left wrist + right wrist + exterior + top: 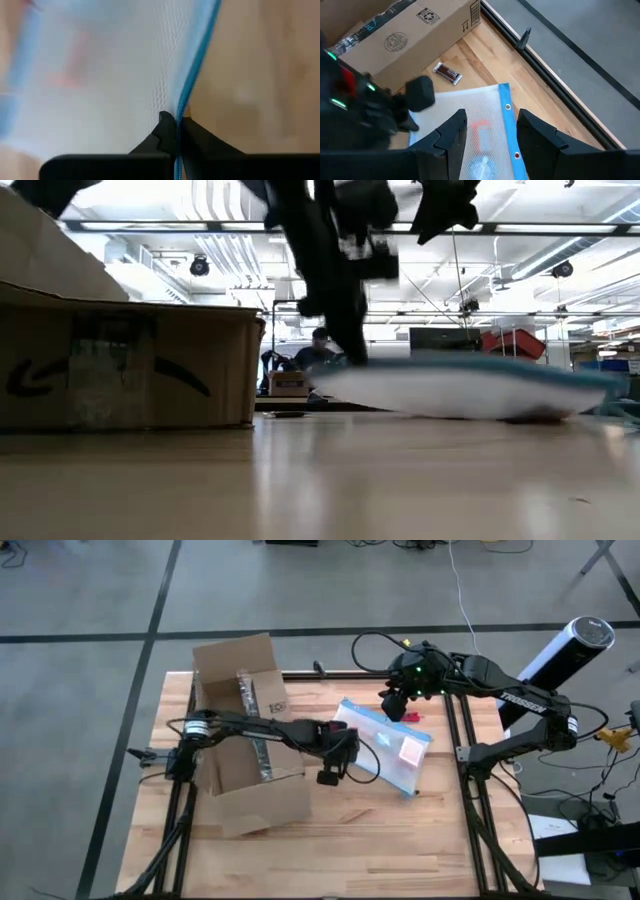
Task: Unpack boxes
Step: Open the blue transparent zip bag
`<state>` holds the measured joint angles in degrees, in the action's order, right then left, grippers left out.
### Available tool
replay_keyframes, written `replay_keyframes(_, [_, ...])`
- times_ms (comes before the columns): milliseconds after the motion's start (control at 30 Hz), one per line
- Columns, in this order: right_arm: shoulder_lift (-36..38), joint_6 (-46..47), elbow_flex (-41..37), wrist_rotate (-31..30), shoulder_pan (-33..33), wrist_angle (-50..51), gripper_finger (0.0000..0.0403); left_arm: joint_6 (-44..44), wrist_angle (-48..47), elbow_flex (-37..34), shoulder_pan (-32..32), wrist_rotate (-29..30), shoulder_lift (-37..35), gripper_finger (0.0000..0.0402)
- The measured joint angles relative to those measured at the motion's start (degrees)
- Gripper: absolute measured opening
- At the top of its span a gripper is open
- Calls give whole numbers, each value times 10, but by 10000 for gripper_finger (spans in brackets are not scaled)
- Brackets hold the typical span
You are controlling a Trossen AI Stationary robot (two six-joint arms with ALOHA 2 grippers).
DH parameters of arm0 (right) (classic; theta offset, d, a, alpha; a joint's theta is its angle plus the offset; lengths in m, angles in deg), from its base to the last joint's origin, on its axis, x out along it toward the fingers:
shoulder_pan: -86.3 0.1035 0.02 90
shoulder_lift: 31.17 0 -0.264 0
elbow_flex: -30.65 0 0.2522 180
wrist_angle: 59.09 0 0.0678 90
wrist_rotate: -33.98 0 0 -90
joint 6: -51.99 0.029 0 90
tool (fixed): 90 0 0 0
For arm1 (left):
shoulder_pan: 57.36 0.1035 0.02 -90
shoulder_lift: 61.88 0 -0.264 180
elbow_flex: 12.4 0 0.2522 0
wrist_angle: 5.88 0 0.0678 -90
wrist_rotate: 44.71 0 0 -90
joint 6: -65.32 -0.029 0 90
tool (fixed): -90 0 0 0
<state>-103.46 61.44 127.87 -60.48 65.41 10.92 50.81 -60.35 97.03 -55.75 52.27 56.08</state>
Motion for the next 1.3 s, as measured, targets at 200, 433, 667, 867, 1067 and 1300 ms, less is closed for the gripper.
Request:
replay_keyframes(200, [7,-4,0,36,1,0,140,24,-67,62,5,-6,-69,0])
replay_keyframes(433, [18,-23,0,80,25,3,149,51,-147,111,28,-9,-122,0])
replay_keyframes(667, [18,-20,0,79,80,1,166,77,-225,170,75,-11,-144,0])
replay_keyframes(867, [14,-1,0,71,137,-53,172,97,-250,232,135,-11,-144,0])
replay_keyframes(1067, [-13,-22,0,-18,205,-106,172,106,-258,265,185,-19,-144,0])
replay_keyframes(1300, [-82,-16,-2,-108,244,-107,172,96,-268,286,212,-19,-144,0])
